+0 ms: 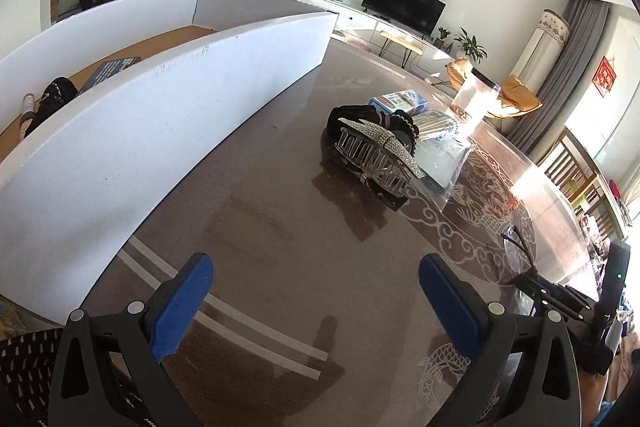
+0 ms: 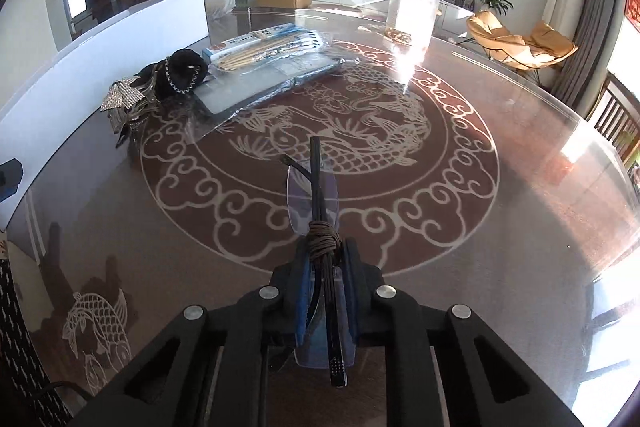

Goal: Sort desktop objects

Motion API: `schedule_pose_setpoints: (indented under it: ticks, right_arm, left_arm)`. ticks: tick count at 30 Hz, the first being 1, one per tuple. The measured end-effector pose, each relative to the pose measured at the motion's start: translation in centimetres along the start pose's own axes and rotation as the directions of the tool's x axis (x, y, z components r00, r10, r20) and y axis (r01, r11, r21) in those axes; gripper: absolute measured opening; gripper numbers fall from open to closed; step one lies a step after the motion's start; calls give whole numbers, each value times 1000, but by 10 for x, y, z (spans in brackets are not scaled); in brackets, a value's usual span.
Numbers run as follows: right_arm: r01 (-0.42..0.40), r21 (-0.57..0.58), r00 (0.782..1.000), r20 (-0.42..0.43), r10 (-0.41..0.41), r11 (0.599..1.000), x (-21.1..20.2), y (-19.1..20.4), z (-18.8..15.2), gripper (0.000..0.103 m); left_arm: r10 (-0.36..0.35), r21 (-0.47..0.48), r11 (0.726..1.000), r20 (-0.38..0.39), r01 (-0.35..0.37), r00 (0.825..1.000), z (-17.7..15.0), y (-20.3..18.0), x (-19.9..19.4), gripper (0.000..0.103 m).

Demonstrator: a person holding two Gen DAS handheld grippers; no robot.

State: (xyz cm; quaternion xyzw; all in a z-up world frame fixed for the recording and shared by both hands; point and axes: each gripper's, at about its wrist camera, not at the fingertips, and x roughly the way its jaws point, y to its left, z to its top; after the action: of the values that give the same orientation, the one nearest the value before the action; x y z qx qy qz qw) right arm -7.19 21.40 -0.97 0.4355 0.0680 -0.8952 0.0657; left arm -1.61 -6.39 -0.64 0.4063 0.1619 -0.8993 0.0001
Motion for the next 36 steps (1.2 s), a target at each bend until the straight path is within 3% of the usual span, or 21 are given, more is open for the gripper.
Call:
schedule_pose_setpoints:
  ticks: [1,3,4,7,12,18,21,25,27,28,32,36]
  right_arm:
    - [-2,4,1000,-2,2,1000,-1,-7,-4,27]
    - [-20,12,1000,7,20,1000,-1,-17,-8,68]
    - [-27,18,1000,1,27,999,0,-19,-9,74]
    - [-55,23,998,-6,55,998,5,-21,-7,76]
    - [-71,46,997,-19,72,996,13,-14,0,95]
    - [-120,75,993,-5,121,990,12,-19,-2,97]
    - [-143,92,990,6,143,985,11,-23,-2,97]
    - [-119,73,993,-6,120,990,12,-17,-2,98]
    - [-117,70,993,-9,118,991,12,-17,-2,98]
    - [-117,71,993,-9,118,991,12,-17,-2,98]
    - [-115,69,993,-10,116,991,12,-17,-2,98]
    - [-110,65,994,-12,111,992,12,-16,-2,98]
  left_arm:
    - [-6,4,1000,-23,6,1000,-1,-2,4,103]
    - [-5,22,1000,-62,6,998,-2,-7,12,103]
    - [-2,37,999,-77,5,997,-3,-11,15,103]
    - [12,104,995,-107,-1,994,-4,-26,25,103]
    - [52,167,985,-116,-32,992,10,-53,58,103]
    - [179,162,974,-101,-161,979,41,-73,106,103]
    - [261,176,955,-107,-241,959,57,-80,127,103]
    - [226,208,957,-93,-203,970,67,-74,134,103]
    - [178,240,957,-45,-162,983,67,-66,124,76]
    - [153,260,956,-37,-139,988,67,-63,120,73]
    - [75,339,940,-67,-49,995,58,-46,103,72]
    - [-57,415,903,-149,115,987,35,-36,79,72]
